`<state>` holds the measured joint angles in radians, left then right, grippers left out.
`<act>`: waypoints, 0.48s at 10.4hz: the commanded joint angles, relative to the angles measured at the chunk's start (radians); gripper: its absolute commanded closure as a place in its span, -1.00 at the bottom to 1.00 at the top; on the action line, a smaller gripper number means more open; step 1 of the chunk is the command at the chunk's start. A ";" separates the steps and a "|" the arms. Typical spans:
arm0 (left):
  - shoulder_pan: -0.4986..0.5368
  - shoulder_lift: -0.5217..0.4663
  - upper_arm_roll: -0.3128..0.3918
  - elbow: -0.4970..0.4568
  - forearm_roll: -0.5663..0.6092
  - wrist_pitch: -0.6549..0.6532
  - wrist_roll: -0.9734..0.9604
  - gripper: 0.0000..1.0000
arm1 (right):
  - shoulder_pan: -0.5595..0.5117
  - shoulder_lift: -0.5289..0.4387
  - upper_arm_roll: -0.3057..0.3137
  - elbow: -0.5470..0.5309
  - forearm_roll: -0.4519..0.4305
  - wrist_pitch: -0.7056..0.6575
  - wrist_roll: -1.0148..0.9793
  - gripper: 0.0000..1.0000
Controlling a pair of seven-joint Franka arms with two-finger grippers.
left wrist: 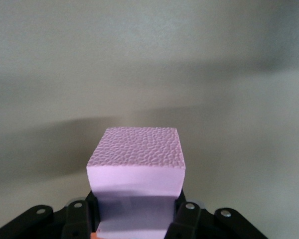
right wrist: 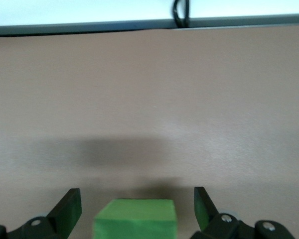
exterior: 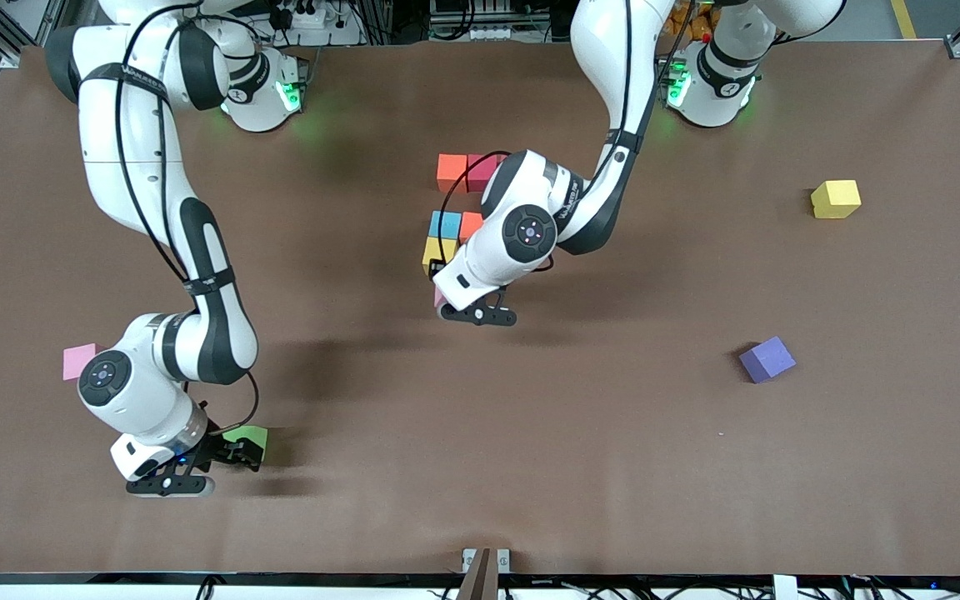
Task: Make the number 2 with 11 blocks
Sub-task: 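Lower pink below yellow with the left gripper while the right gripper grasps green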
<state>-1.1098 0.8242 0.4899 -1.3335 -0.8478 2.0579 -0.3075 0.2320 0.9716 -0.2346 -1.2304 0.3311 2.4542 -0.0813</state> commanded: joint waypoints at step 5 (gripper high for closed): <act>-0.057 0.090 0.047 0.053 -0.051 0.059 0.054 0.37 | 0.001 0.007 0.012 -0.053 0.115 0.005 0.018 -1.00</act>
<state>-1.1409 0.8672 0.4932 -1.3306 -0.8554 2.1143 -0.2714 0.2314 0.9817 -0.2282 -1.2714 0.4214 2.4541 -0.0728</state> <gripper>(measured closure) 0.445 0.000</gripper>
